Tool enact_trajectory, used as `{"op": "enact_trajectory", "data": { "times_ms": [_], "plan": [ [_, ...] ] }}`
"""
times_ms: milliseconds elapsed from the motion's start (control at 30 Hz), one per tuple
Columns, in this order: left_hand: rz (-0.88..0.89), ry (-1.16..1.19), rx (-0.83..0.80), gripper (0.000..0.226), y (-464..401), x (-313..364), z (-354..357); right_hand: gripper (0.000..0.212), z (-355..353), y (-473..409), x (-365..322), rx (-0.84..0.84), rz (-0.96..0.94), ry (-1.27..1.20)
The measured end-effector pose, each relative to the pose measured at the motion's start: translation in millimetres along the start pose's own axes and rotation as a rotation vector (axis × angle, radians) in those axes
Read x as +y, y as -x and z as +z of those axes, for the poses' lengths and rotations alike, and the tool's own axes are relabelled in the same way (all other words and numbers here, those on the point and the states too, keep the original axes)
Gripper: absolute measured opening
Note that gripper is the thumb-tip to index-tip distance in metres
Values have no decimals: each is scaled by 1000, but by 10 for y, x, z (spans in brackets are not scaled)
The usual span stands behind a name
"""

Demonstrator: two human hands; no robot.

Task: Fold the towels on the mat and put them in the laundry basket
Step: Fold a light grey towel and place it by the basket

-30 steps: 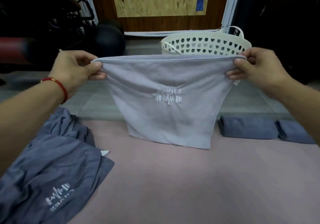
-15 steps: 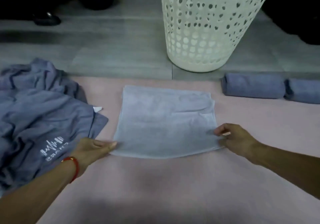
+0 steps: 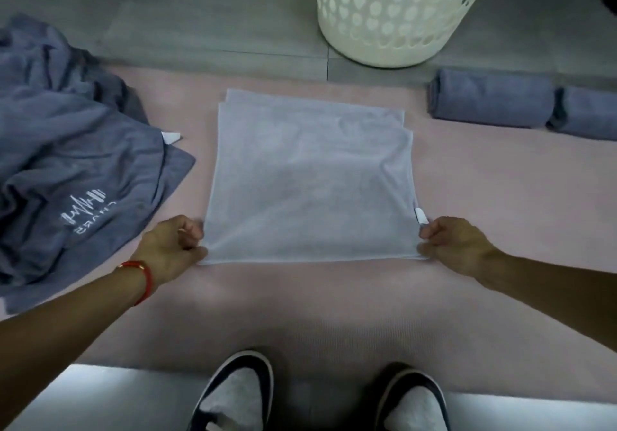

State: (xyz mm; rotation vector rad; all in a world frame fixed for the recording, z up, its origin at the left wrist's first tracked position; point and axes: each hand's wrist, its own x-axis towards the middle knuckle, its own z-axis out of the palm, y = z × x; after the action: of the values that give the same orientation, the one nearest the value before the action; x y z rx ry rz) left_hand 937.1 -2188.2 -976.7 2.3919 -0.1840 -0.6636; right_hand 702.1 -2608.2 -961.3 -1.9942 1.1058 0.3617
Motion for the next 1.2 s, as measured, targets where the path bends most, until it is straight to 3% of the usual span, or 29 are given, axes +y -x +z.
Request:
{"op": "enact_trajectory", "data": {
  "times_ms": [100, 333, 433, 500, 567, 633, 700, 767, 833, 1000, 1100, 1200],
  "plan": [
    [39, -190, -63, 29, 329, -78, -52, 20, 21, 252, 153, -65, -73, 179],
    [45, -332, -281, 34, 774, -368, -25, 29, 180, 718, 407, -305, -168, 513],
    [46, -574, -467, 27, 498, -96, -126, 27, 66, 623, 121, -410, -219, 783],
    [19, -682, -524, 17, 191, 250, -225, 34, -94, 433, -176, -367, -241, 848],
    [24, -737, -446, 21, -162, 582, -319, 38, -261, 116, -401, -193, -268, 779],
    [21, -626, -248, 26, -606, 779, -386, 43, -380, -298, -589, -16, -266, 755],
    [13, -467, -89, 22, -1032, 909, -408, 37, -447, -677, -794, 32, -256, 727],
    [-66, -273, 0, 43, -1391, 1032, -395, 36, -470, -999, -991, 56, -215, 639],
    [-137, -48, -10, 57, -1617, 1193, -376, 47, -430, -1265, -1150, 80, -160, 489],
    [-180, 134, 35, 44, -1985, 1432, -266, 59, -331, -1667, -1371, 237, -87, 194],
    [-221, 226, 78, 42, -2089, 1450, -210, 53, -341, -1891, -1424, 278, -48, 37],
    [-229, 255, 88, 30, -2167, 1415, -186, 34, -310, -1959, -1451, 344, -128, -125]
  ]
}}
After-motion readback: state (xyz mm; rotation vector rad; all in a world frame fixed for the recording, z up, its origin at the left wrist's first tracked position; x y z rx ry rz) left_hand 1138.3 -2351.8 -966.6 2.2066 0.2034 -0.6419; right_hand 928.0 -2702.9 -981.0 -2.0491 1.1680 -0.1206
